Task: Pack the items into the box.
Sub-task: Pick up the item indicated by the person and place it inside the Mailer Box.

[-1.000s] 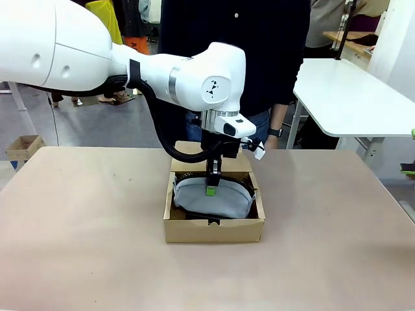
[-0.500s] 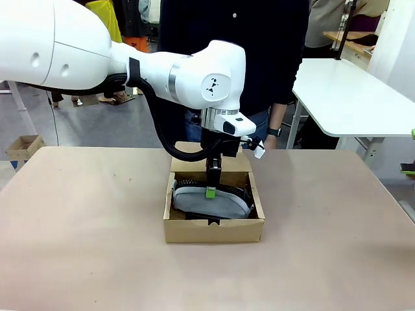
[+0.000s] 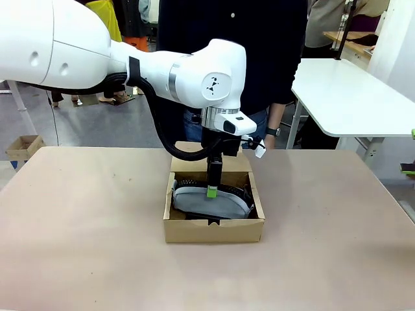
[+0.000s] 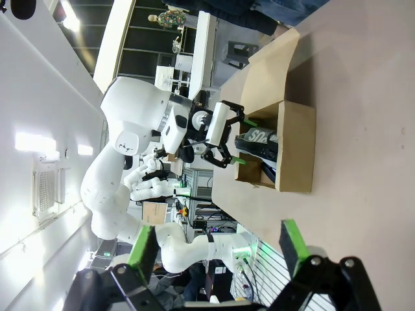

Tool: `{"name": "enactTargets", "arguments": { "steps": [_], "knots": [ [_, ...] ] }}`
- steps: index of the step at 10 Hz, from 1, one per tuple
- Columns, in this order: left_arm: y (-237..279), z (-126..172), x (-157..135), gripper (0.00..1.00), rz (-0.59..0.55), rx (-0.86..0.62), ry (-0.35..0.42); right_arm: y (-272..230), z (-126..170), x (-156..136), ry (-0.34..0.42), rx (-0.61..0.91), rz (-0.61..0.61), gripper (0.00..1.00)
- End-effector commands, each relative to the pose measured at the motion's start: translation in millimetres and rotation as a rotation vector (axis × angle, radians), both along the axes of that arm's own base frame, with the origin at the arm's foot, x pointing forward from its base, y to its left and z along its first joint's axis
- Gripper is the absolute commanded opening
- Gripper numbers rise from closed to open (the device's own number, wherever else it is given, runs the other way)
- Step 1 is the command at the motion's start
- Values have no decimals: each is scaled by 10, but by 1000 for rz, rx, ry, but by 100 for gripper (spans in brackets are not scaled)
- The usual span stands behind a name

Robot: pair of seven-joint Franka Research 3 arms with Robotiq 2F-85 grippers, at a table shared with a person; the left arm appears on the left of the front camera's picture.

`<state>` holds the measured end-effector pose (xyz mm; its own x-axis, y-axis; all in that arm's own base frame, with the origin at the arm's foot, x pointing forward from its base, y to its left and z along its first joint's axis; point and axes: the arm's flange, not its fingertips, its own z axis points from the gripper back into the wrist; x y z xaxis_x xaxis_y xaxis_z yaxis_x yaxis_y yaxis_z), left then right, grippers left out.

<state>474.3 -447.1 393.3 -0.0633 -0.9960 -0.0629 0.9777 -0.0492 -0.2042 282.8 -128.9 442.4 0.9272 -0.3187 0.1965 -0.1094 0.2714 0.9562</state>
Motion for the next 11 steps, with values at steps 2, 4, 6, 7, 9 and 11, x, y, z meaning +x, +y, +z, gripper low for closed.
{"name": "enactTargets", "arguments": {
  "steps": [2, 4, 6, 7, 9, 11],
  "knots": [
    [177, 363, -157, 100, -59, -72, -7, -10, 34, -20, 15, 0, 7, 100],
    [587, 943, -309, 100, -111, -170, 47, -10, 34, -20, 15, 0, 7, 100],
    [1265, 1469, -486, 100, -49, -313, 10, -10, 34, -20, 15, 0, 7, 100],
    [1668, 1654, -541, 100, 72, -421, -3, -10, 34, -20, 15, 0, 7, 100],
    [2508, 1824, -628, 100, 457, -674, 198, -10, 34, -20, 15, 0, 7, 100],
    [3454, 1671, -848, 100, 764, -1000, 362, -10, 34, -20, 15, 0, 7, 100]
  ]
}}
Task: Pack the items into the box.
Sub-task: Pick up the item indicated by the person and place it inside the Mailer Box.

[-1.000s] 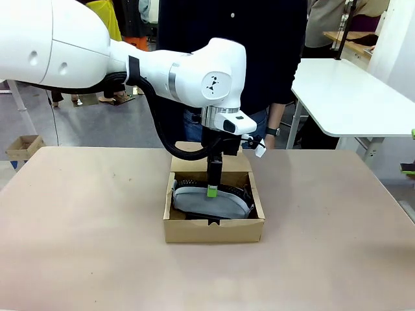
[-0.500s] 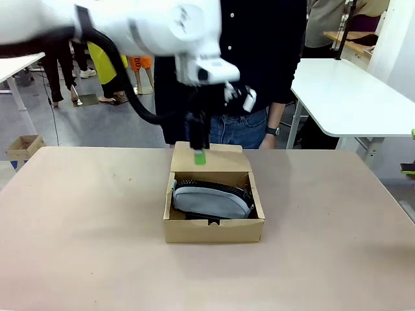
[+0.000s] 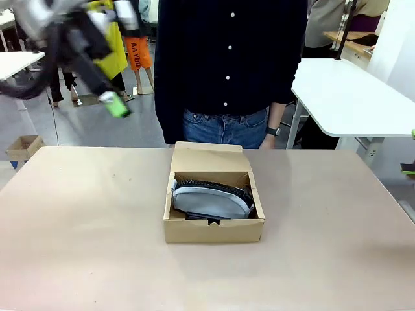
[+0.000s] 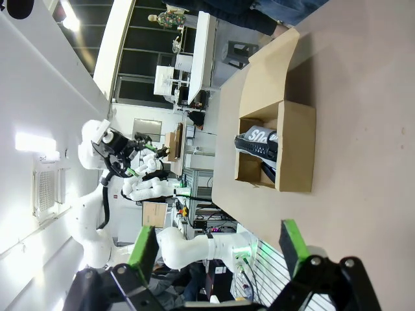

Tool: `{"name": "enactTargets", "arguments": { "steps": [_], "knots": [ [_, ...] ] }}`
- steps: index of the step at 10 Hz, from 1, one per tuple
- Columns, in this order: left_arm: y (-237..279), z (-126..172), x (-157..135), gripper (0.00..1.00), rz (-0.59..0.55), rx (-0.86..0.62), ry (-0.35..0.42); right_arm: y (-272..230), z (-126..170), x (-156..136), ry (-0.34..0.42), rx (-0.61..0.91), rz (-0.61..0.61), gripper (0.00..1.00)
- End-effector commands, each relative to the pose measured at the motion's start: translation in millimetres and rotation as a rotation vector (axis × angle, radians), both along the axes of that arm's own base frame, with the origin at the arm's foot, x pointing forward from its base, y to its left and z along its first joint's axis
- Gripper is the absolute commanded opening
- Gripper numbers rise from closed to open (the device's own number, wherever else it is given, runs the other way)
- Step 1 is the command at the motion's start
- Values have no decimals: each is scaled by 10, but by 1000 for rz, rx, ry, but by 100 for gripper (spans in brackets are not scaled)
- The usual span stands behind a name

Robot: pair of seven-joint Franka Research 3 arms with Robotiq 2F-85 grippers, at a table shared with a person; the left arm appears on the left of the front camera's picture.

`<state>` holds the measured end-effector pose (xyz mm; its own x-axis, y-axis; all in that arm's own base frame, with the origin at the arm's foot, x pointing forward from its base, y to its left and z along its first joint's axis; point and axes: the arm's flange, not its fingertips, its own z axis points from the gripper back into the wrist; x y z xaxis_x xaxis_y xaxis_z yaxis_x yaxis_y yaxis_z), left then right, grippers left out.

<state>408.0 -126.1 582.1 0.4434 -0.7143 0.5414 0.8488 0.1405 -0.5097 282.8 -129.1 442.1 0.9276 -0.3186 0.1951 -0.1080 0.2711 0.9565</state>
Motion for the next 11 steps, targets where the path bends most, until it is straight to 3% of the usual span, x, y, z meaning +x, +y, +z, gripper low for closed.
{"name": "enactTargets", "arguments": {
  "steps": [1, 3, 4, 5, 6, 7, 11],
  "knots": [
    [757, -412, -391, 100, 478, -381, 175, -7, 37, -20, 14, 0, 7, 100],
    [1735, -1073, -964, 100, 742, -643, 272, -7, 37, -20, 14, 0, 7, 100],
    [2074, -1548, -1136, 100, 829, -759, 333, -7, 37, -20, 14, 0, 7, 100],
    [2274, -2045, -1213, 100, 906, -847, 435, -7, 37, -20, 14, 0, 7, 100],
    [2236, -2374, -1198, 100, 896, -853, 502, -7, 37, -20, 14, 0, 7, 100],
    [2177, -1744, -1296, 100, 607, -481, 375, -7, 37, -20, 14, 0, 7, 100],
    [2177, -1744, -1296, 100, 607, -481, 375, -7, 37, -20, 14, 0, 7, 100]
  ]
}}
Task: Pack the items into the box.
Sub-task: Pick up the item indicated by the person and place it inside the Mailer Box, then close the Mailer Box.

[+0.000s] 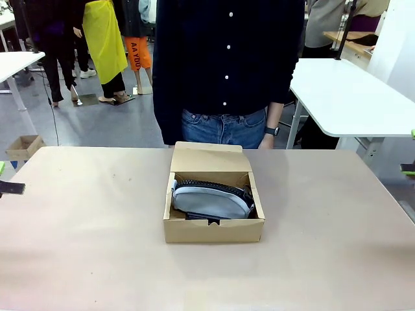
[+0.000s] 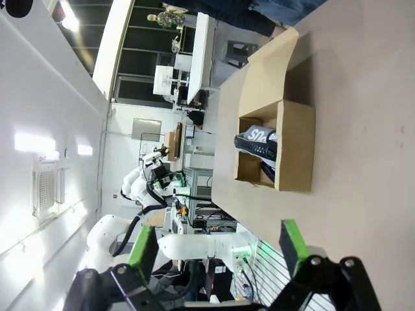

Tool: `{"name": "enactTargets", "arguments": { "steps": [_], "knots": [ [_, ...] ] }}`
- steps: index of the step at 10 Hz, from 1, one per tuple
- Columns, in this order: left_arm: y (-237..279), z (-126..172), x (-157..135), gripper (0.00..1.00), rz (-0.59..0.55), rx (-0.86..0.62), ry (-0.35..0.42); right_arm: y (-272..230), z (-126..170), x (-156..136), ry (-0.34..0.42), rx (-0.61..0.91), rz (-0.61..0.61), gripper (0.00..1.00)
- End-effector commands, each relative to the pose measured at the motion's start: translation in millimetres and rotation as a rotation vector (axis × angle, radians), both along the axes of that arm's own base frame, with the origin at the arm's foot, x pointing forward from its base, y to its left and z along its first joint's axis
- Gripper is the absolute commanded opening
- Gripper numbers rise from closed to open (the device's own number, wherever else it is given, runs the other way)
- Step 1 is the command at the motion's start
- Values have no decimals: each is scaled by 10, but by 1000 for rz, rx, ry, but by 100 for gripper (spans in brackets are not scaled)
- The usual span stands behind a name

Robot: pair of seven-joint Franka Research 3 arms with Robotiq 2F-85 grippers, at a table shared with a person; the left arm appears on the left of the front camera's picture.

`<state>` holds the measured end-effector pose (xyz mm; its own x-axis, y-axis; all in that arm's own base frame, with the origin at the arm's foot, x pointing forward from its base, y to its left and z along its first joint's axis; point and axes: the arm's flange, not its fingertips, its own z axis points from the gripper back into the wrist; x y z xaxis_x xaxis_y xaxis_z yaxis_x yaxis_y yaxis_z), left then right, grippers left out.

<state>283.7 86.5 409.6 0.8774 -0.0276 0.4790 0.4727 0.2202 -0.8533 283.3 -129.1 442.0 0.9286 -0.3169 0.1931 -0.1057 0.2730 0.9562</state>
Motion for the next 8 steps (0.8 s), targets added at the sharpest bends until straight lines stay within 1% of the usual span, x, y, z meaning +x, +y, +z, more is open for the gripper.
{"name": "enactTargets", "arguments": {
  "steps": [1, 8],
  "knots": [
    [51, -19, -53, 100, -2, -8, 16, -8, 38, -25, 11, 2, 6, 100],
    [51, -19, -53, 100, -2, -8, 16, -8, 38, -25, 11, 2, 6, 100]
  ]
}}
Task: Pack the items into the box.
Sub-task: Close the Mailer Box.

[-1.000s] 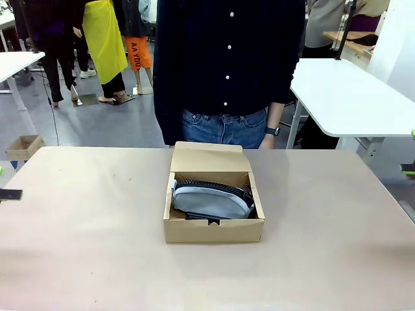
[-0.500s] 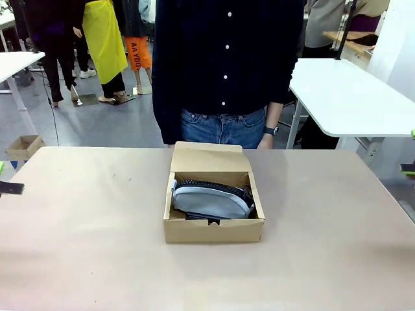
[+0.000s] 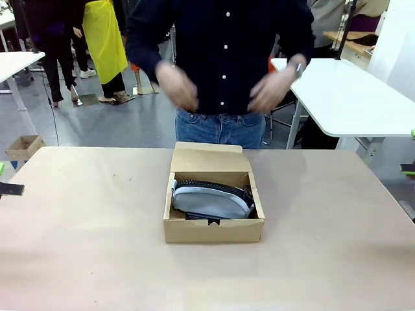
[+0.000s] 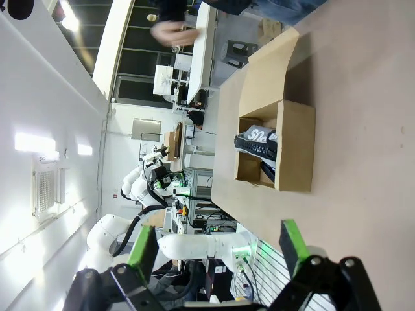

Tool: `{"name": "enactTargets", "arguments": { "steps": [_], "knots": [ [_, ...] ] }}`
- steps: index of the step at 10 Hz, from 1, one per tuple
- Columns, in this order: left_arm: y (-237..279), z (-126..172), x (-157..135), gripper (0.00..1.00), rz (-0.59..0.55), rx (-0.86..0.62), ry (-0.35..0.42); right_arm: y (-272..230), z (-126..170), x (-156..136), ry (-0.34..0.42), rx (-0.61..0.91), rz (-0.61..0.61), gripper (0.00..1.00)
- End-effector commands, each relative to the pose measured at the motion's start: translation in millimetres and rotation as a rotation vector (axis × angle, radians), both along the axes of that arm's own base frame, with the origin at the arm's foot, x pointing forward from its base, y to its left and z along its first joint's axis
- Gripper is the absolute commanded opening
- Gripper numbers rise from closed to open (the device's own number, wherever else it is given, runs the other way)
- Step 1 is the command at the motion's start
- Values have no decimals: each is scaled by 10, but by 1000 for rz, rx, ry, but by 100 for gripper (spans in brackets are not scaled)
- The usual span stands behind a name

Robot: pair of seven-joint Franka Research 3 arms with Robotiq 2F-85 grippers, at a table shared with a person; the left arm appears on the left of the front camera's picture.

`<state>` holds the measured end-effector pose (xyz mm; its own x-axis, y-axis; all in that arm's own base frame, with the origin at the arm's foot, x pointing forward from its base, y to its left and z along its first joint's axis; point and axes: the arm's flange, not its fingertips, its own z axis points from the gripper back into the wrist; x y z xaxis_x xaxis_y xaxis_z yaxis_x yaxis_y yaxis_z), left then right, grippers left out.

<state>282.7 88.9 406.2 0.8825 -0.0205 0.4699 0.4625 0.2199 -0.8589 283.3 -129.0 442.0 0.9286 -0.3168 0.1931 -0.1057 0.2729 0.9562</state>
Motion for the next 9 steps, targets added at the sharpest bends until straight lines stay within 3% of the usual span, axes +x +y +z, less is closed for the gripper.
{"name": "enactTargets", "arguments": {
  "steps": [1, 9],
  "knots": [
    [27, 15, -43, 100, -8, -5, 5, -8, 38, -25, 11, 2, 5, 100],
    [27, 15, -43, 100, -8, -5, 5, -8, 38, -25, 11, 2, 5, 100]
  ]
}}
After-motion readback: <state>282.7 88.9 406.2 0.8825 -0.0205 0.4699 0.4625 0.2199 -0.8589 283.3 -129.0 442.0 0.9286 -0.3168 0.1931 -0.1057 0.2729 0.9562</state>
